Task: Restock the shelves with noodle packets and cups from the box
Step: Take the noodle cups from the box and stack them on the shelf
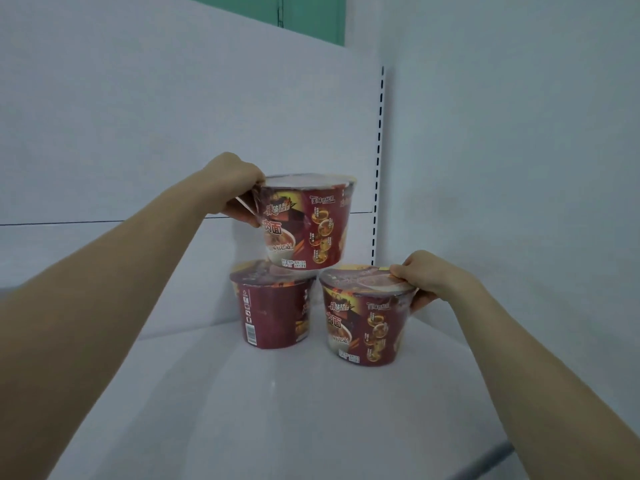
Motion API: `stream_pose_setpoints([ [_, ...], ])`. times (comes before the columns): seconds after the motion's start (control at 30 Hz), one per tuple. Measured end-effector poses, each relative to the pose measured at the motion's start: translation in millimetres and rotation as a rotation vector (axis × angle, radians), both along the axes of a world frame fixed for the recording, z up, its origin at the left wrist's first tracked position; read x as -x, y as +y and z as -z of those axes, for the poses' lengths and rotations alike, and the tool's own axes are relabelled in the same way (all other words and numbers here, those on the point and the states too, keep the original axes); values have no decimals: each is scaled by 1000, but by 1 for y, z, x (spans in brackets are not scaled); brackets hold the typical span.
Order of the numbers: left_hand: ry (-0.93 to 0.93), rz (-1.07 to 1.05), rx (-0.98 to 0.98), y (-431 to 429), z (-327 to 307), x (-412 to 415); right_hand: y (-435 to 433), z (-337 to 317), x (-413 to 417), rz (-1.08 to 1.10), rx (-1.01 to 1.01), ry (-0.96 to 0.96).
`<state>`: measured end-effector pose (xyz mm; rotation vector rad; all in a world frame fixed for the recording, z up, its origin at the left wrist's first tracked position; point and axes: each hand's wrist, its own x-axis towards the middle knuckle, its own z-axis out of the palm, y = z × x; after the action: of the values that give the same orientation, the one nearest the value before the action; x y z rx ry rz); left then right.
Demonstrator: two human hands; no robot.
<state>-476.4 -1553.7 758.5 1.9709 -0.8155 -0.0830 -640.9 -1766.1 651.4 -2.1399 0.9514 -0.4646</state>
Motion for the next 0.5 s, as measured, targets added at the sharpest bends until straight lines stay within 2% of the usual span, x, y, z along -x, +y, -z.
stream_pose_setpoints([
  [0.5, 2, -49, -60, -49, 9, -32, -58, 2, -70, -29, 5, -23],
])
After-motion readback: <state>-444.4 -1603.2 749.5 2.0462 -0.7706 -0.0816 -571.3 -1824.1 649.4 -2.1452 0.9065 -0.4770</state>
